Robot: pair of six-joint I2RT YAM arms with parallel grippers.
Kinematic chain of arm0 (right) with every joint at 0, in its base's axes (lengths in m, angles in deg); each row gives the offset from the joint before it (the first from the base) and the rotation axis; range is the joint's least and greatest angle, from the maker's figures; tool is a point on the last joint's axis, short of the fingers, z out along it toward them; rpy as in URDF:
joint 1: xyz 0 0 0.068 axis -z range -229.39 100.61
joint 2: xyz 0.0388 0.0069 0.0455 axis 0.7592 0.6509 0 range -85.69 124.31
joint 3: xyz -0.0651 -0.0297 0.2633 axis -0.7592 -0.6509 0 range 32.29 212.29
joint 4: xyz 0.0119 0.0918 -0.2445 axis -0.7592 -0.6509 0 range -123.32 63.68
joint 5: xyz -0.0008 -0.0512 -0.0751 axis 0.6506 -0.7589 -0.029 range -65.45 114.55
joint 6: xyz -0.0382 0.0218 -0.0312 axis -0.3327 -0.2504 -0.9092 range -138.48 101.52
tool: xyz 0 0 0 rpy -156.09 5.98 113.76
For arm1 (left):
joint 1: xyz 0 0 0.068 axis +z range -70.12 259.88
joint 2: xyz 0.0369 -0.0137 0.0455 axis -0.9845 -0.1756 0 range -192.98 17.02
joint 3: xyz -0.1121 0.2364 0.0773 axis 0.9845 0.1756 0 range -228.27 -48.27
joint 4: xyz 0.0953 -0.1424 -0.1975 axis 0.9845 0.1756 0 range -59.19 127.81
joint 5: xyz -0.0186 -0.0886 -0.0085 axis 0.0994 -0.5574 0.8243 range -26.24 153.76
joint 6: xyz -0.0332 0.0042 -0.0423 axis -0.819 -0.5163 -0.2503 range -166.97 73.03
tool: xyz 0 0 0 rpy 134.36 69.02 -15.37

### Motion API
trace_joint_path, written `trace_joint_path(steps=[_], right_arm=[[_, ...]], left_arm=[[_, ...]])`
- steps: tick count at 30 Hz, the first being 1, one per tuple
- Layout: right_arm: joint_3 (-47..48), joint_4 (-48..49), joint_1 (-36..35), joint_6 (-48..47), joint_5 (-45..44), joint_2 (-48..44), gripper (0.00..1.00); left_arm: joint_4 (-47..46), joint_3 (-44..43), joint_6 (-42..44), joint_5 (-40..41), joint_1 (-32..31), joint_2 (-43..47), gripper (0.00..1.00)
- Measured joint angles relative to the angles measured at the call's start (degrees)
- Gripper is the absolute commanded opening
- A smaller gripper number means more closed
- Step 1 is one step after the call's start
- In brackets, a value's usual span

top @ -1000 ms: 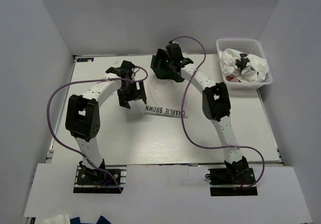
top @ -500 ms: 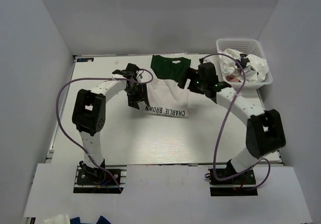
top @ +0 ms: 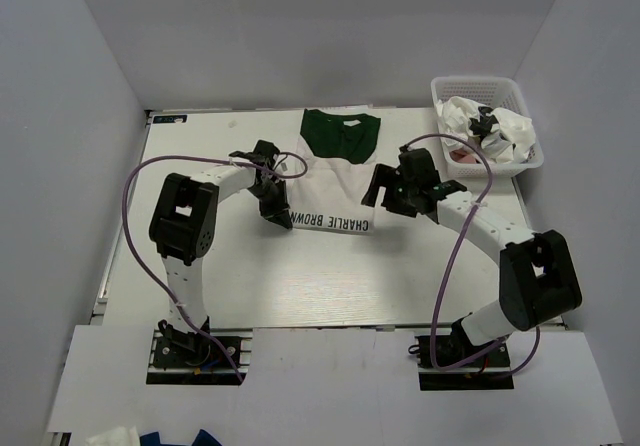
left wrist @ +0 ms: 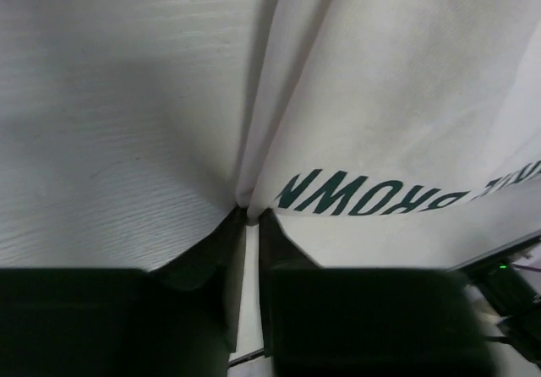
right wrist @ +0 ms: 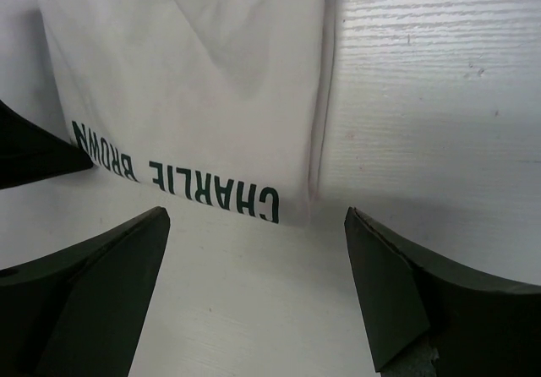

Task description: Fold and stack the t-shirts

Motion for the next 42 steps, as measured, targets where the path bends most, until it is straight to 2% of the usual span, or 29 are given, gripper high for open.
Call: trace_joint_path(steps=[2,8,14,18,19,23,24,30,37,42], right_arm=[[-0.1,-0.3,-0.3,-0.1,1.0,0.5,0.9],[-1.7,-1.0,-2.2,-0.9,3.0,4.4,0.9],[-1.8,-1.2,-3.0,-1.0,2.5,8.4,0.82],[-1.4,-0.2,-3.0,-1.2,0.2,11.1,0.51],[-1.2,0.6,-3.0,-1.4,-0.5,11.5,0.31],[-1.1,1.5,-3.1,-1.3,-1.2,12.7,0.03],[-1.1,1.6,-3.3,-1.4,-1.2,12.6,0.0],[-2.7,0.6,-4.5,-2.6,-1.1,8.4,0.0],[-6.0,-7.3,-8.5,-2.3,3.6,-4.4,0.0],[-5.5,-12.0,-10.9,-0.4,4.9,-11.5,0.0]], left_arm=[[-0.9,0.4,-0.1,-0.9,-0.1,0.0,0.0],[-3.5,1.7,-0.2,-2.9,-0.2,0.2,0.0],[-6.1,4.0,-0.2,-2.6,-0.3,2.0,0.0],[-7.0,5.1,-0.3,-2.2,-0.4,3.0,0.0],[-7.1,5.2,-0.3,-2.1,-0.4,3.0,0.0],[-7.6,5.7,-0.5,-1.9,-0.4,3.3,0.0],[-8.0,6.1,-0.7,-1.8,-0.5,3.5,0.0],[-10.6,13.3,-2.2,-0.5,-0.9,11.4,0.0],[-8.2,21.9,-4.0,-0.2,-3.3,28.4,0.0],[-4.1,21.8,-5.6,0.1,-4.0,34.8,0.0]])
